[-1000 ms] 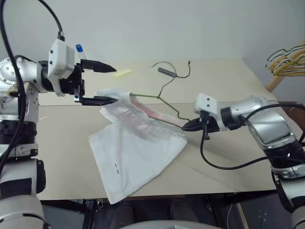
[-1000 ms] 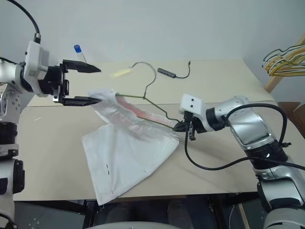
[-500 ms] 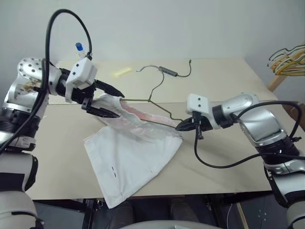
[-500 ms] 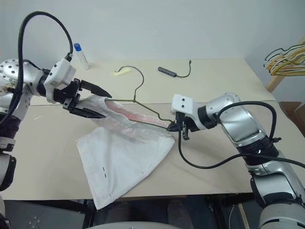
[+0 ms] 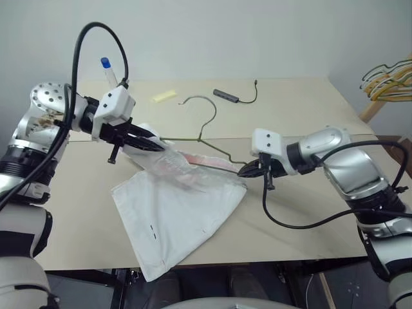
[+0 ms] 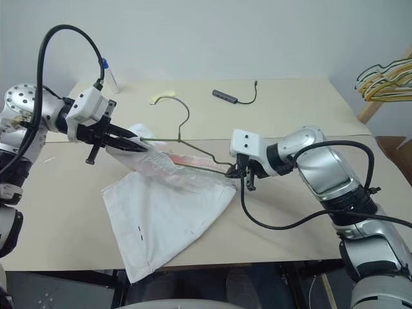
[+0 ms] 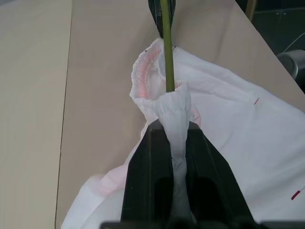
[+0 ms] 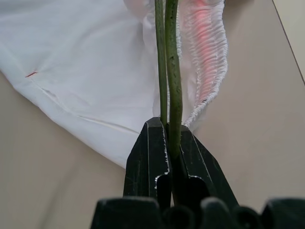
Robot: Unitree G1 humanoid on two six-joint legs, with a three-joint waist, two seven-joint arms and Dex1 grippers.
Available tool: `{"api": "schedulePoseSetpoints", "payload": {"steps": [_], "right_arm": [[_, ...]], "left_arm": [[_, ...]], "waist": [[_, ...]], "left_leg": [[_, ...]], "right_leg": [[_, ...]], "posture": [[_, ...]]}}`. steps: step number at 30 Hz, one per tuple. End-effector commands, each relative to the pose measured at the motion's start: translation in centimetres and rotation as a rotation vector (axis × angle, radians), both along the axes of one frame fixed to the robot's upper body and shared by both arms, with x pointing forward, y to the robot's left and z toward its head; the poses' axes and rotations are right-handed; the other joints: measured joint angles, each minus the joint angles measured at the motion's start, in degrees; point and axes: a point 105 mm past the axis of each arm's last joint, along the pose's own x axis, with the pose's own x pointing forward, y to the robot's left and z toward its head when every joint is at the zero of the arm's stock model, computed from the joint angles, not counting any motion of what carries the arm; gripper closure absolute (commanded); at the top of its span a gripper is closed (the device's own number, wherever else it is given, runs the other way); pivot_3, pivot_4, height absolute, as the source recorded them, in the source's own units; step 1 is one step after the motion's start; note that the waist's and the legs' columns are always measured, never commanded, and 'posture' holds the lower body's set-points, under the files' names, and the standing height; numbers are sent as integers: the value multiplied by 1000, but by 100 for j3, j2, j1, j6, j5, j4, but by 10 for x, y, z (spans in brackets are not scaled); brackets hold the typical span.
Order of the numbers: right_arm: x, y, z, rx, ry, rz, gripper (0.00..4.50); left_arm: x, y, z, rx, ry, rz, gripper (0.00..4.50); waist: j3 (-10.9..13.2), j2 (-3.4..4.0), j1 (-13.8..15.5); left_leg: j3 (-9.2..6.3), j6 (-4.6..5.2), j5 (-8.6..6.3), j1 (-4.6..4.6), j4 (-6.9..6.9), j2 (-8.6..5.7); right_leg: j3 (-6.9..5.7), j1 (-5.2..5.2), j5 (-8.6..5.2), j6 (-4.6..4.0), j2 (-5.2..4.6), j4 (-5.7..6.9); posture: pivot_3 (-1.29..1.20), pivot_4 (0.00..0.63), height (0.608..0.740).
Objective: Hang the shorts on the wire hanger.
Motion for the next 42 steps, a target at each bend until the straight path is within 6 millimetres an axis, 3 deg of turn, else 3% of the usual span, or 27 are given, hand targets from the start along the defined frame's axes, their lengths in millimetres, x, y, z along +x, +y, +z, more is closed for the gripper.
{"api": "schedulePoseSetpoints", "payload": {"steps": [1,7,14,18,21,27,32,36,42], "right_arm": [[8,8,15,49,-223,51,4500],[19,-2,30,129,-276,-16,2784],[24,-45,49,203,-297,-208,532],[14,-71,42,240,-173,-311,532],[4,-69,21,263,-48,-325,532],[2,-27,-16,332,118,-305,532],[4,0,-28,368,168,-276,532],[5,11,-31,395,203,-271,1363],[15,9,-38,380,217,-316,3556]], "left_arm": [[2,2,7,30,-68,-12,4500],[14,10,7,47,-121,52,4500],[20,17,18,-48,-152,123,4500],[24,21,20,-69,-186,166,4500],[23,23,24,-87,-192,167,4500],[23,24,26,-89,-196,165,4500],[23,23,26,-86,-201,166,4500],[23,23,26,-87,-204,165,4500],[23,24,26,-90,-206,170,4500]], "waist": [[0,-1,-21],[0,0,-90],[0,-1,-96],[-1,-1,-76],[-1,-1,-90],[-3,-3,-221],[-3,-4,-234],[-3,-4,-226],[-3,-4,-230]], "left_leg": [[0,0,0,0,2,0],[-3,1,1,-2,5,0],[-8,1,1,-5,6,0],[-9,1,1,-6,11,-1],[-8,1,1,-6,14,0],[-8,5,3,3,14,3],[-12,5,3,1,14,1],[-19,5,3,1,14,1],[-20,5,3,0,19,0]], "right_leg": [[0,0,0,0,0,0],[-2,0,0,0,1,6],[-7,0,0,0,0,5],[-7,1,0,0,-1,10],[-8,2,0,-1,-1,13],[-1,1,0,-1,6,35],[-4,0,0,0,4,36],[-8,0,0,0,4,39],[-9,1,0,0,3,43]], "posture": [[-78,0,740],[-73,0,740],[-75,0,740],[-75,0,740],[-74,0,740],[-75,0,740],[-63,0,740],[-56,0,740],[-54,0,740]]}}
